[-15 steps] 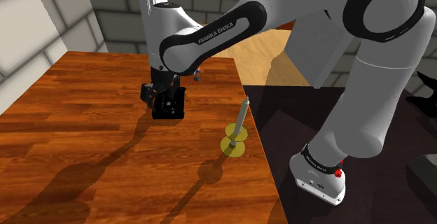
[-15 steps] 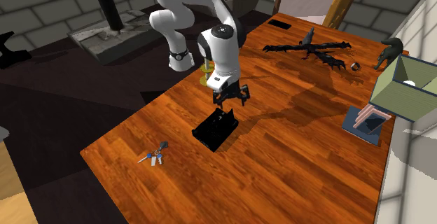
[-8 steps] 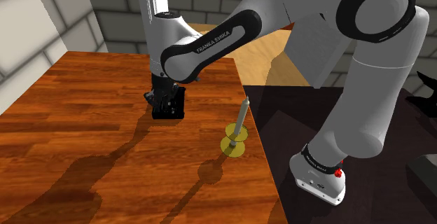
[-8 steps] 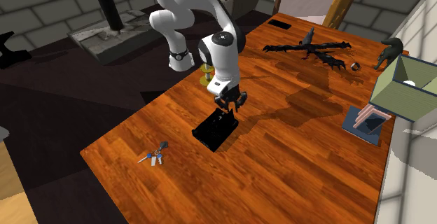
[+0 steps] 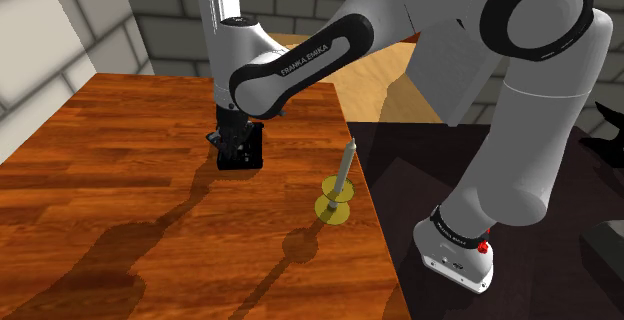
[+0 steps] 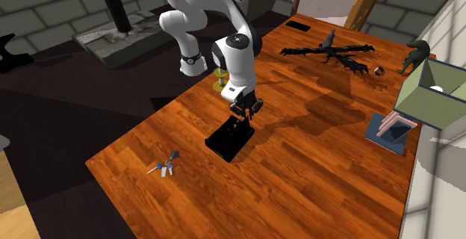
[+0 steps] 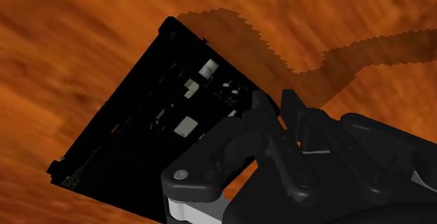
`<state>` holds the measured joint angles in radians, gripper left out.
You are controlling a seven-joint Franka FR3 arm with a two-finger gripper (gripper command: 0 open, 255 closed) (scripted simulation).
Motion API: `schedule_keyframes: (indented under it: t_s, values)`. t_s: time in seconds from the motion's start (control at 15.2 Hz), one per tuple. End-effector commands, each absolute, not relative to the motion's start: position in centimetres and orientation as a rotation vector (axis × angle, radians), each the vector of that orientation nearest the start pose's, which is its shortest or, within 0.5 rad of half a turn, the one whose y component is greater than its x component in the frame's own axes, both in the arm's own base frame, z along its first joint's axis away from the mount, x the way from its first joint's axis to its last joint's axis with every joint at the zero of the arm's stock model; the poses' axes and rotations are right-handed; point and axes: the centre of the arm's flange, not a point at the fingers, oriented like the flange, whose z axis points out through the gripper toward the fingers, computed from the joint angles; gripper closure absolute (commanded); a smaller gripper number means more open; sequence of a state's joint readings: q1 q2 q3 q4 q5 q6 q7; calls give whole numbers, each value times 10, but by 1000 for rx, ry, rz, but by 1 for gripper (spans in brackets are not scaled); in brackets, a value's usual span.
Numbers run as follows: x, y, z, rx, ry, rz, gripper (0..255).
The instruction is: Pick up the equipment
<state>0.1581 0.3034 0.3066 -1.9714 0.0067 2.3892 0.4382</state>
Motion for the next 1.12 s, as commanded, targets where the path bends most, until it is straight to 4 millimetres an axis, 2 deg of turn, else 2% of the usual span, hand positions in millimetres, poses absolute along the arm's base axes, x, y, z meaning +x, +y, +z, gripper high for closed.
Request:
schedule_keyframes:
  t_s: [0.0, 0.92, 1.06]
  values:
    - [557, 269, 341, -3000, -4, -110, 255]
    - [557, 269, 415, -3000, -4, -110, 255]
    - [557, 269, 415, -3000, -4, -110, 255]
